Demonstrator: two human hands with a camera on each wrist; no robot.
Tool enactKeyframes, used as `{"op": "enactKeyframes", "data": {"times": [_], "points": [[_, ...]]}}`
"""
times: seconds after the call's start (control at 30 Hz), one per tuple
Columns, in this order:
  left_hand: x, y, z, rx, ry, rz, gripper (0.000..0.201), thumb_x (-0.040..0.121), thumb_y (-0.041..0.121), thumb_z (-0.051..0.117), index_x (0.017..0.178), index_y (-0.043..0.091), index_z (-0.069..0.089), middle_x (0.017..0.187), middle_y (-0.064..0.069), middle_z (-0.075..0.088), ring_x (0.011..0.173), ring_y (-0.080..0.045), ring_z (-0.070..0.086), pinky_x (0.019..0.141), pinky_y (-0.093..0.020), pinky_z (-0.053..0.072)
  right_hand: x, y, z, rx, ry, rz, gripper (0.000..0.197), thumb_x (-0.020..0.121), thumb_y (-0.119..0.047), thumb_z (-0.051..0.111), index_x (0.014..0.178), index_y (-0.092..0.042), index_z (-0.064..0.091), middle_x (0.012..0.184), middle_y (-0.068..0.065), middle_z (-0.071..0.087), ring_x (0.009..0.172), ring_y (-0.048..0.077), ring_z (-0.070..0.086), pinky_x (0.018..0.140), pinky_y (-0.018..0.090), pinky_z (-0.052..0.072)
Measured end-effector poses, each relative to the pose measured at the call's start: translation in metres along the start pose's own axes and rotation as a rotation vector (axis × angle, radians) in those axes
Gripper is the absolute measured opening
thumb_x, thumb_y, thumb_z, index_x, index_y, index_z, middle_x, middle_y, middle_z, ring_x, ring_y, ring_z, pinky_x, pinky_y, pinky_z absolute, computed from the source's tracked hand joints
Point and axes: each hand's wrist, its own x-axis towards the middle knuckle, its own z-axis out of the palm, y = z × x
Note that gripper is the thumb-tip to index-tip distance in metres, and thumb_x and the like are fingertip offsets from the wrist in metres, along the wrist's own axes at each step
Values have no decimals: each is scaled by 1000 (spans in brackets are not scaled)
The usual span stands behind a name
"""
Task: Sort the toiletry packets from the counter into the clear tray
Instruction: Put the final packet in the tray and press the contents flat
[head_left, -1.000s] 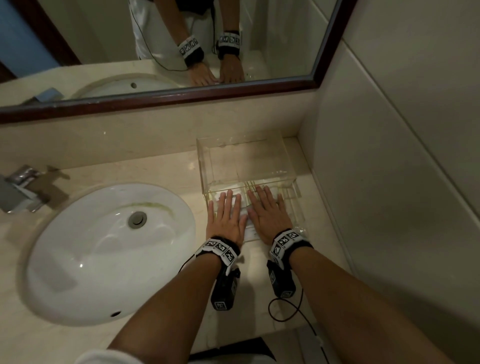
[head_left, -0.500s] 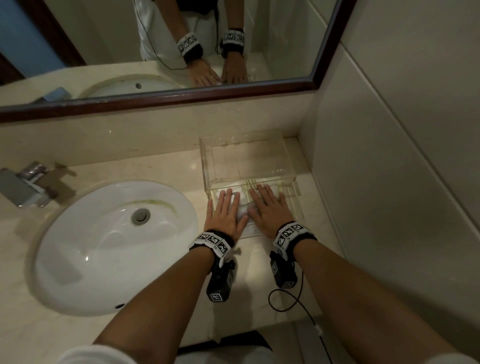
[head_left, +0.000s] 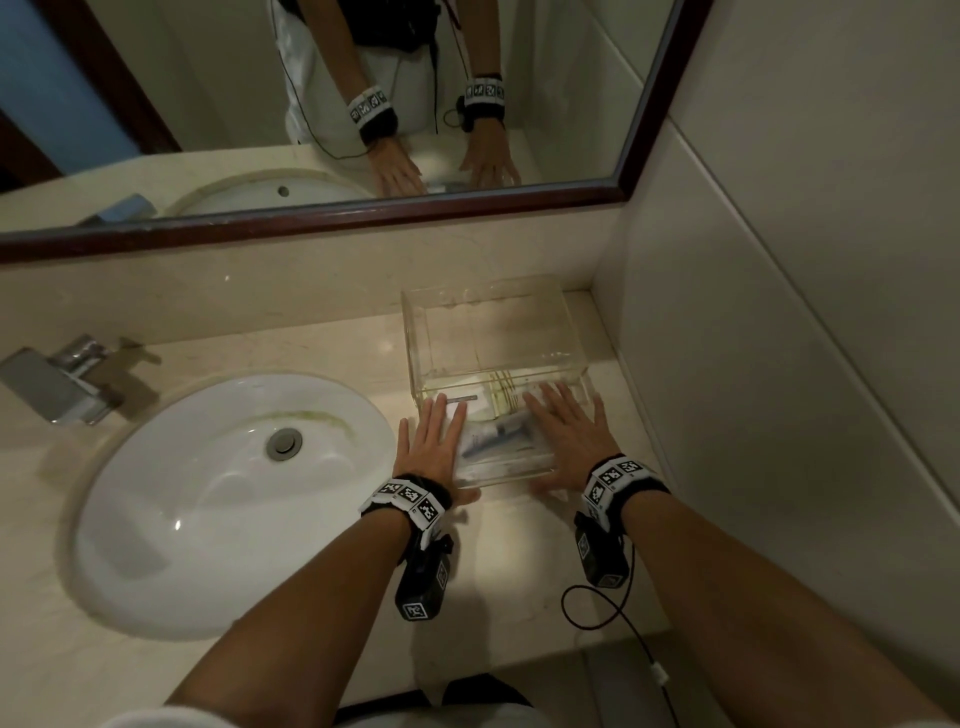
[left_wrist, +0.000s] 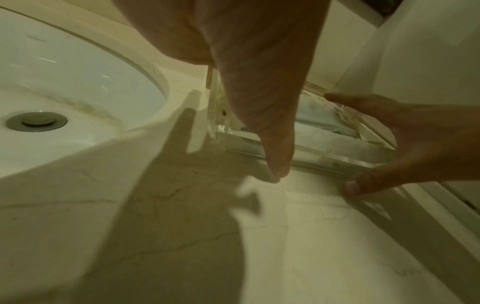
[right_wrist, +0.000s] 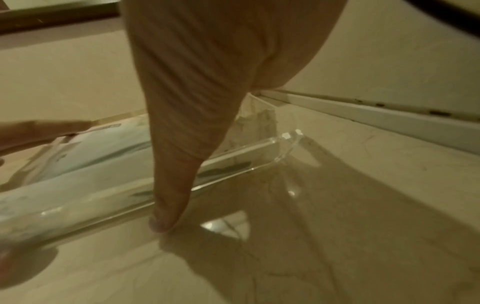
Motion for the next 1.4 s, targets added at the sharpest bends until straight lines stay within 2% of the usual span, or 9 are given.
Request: {"op": "enactKeyframes", "data": {"times": [0.13, 0.33, 0.5, 0.6, 0.7, 0.87, 1.0, 1.3, 1.4], "points": [[0, 1, -2, 7, -9, 8, 123, 69, 70, 60, 147, 23, -23, 155, -8, -29, 146, -27, -21, 118, -47, -6, 0, 6, -1, 35, -9, 7, 130, 61, -75, 67, 148, -38, -22, 161, -6, -22, 148, 20, -22, 115, 61, -10], [6, 1, -3, 28, 5, 20, 114, 73, 71, 54, 148, 26, -20, 155, -8, -28, 146, -28, -18, 118, -46, -2, 3, 5, -9, 58, -26, -39, 114, 74, -60, 69, 152, -37, -11, 162, -6, -14, 150, 22, -14, 118, 60, 0], [13, -1, -3, 27, 68, 24, 100, 80, 67, 47, 147, 35, -19, 158, -3, -23, 147, -26, -16, 118, -49, -1, 11, 6, -16, 69, 5, -41, 99, 82, -53, 65, 153, -34, -2, 163, -7, -6, 151, 18, -6, 117, 61, 3], [15, -1, -4, 35, 86, 40, 93, 82, 66, 46, 146, 40, -15, 159, -3, -16, 148, -25, -12, 119, -50, 3, 14, 5, -19, 82, 80, -46, 93, 79, -48, 66, 152, -33, 10, 161, -4, 10, 150, 19, 10, 117, 61, 9], [19, -2, -8, 47, 130, 48, 89, 82, 66, 46, 147, 41, -9, 160, -3, -2, 148, -26, 0, 118, -48, 11, 17, 7, -20, 86, 170, -43, 85, 76, -43, 68, 148, -31, 25, 154, -1, 27, 144, 21, 24, 116, 58, 17], [23, -3, -13, 99, 196, 44, 85, 79, 67, 47, 147, 41, 3, 155, -6, 19, 142, -30, 21, 112, -47, 24, 23, 9, -21, 103, 265, -75, 80, 70, -38, 72, 142, -28, 39, 144, 2, 40, 136, 25, 36, 114, 60, 18], [25, -4, -17, 111, 219, 50, 81, 80, 65, 49, 147, 39, 12, 153, -7, 24, 138, -30, 28, 108, -48, 29, 26, 8, -16, 89, 358, -130, 61, 68, -38, 65, 126, -27, 51, 136, 5, 47, 129, 27, 43, 111, 60, 24], [32, -9, -29, 83, 241, 42, 71, 84, 57, 54, 144, 35, 24, 153, -8, 21, 137, -29, 25, 109, -45, 27, 33, 1, -26, 111, 459, -174, 54, 70, -43, 45, 120, -26, 55, 124, 0, 52, 116, 22, 46, 101, 45, 36], [35, -8, -34, 69, 243, 39, 66, 81, 55, 58, 139, 33, 34, 151, -8, 25, 137, -29, 27, 108, -44, 27, 38, 3, -27, 120, 429, -172, 51, 70, -36, 55, 121, -29, 53, 124, 0, 53, 117, 22, 46, 102, 45, 38]]}}
